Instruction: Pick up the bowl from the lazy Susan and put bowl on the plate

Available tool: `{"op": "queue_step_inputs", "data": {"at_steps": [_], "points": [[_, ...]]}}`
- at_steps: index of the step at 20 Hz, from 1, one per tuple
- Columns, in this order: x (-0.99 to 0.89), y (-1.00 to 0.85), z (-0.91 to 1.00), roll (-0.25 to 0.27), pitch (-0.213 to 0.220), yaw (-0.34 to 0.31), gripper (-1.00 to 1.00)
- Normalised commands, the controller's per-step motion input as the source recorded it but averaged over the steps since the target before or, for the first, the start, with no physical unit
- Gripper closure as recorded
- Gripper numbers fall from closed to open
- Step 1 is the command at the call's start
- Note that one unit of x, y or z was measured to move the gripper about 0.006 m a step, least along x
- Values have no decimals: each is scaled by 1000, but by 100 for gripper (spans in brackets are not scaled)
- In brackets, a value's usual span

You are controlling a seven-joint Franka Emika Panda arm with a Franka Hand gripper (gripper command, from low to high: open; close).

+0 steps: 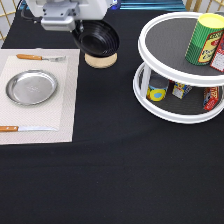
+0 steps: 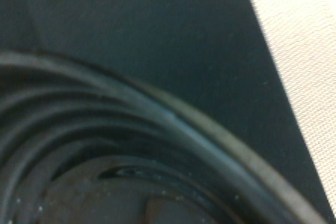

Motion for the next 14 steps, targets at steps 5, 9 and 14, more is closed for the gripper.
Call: {"op": "queue_step_inputs", "data": {"at_steps": [5, 9, 14], "points": [[-39, -146, -492, 0, -96, -337, 100], [-16, -212, -470, 0, -145, -310, 100], [-1, -334, -91, 0, -272, -247, 100]]}}
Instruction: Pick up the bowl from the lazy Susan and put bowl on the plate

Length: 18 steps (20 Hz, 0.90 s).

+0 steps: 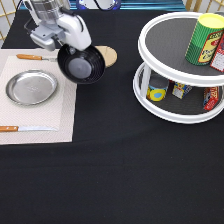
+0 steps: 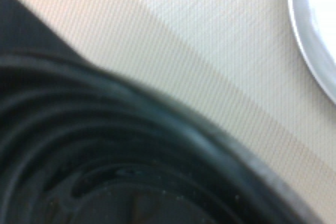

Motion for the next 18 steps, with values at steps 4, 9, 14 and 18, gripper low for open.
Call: {"op": "queue_step_inputs", "data": {"at_steps": [4, 9, 14, 18], "points": [[0, -519, 283, 0, -279, -168, 100], [-10, -510, 362, 0, -256, -168, 100], [-243, -693, -18, 11, -56, -114, 100], [-443, -771, -456, 100, 66, -47, 100]]}}
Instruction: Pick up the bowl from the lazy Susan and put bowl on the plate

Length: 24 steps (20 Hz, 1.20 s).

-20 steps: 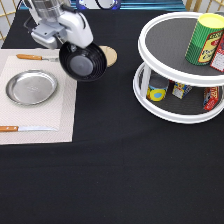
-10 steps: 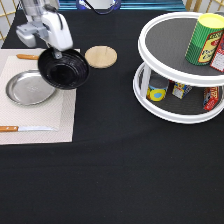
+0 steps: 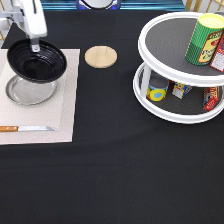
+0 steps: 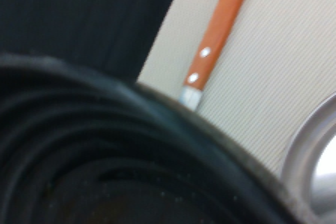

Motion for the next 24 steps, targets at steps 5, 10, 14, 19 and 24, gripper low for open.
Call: {"op": "queue_step_inputs", "data": {"at_steps": [5, 10, 14, 19, 24], "points": [[-699, -588, -618, 91, 62, -55, 100], [-838, -370, -523, 120, 30, -109, 100], [-309, -28, -404, 132, 3, -92, 100], [256, 58, -310, 76, 22, -41, 100], [314, -110, -225, 61, 77, -32, 100]]}}
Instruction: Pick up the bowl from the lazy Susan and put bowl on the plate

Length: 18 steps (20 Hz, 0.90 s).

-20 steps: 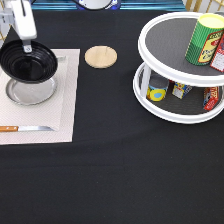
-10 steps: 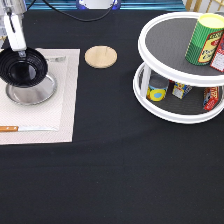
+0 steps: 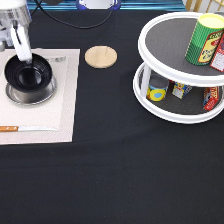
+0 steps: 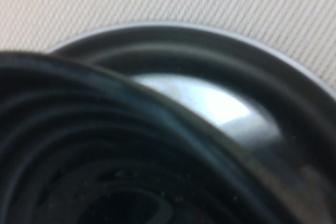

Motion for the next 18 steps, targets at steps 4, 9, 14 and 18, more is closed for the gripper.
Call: {"op": "queue_step_inputs", "data": {"at_steps": [4, 9, 14, 18], "points": [[158, -329, 0, 57, 105, -62, 100], [10, -249, -1, 38, 117, -110, -100], [27, 28, 123, 11, 153, -89, -100], [469, 312, 516, -27, 216, -12, -100]]}}
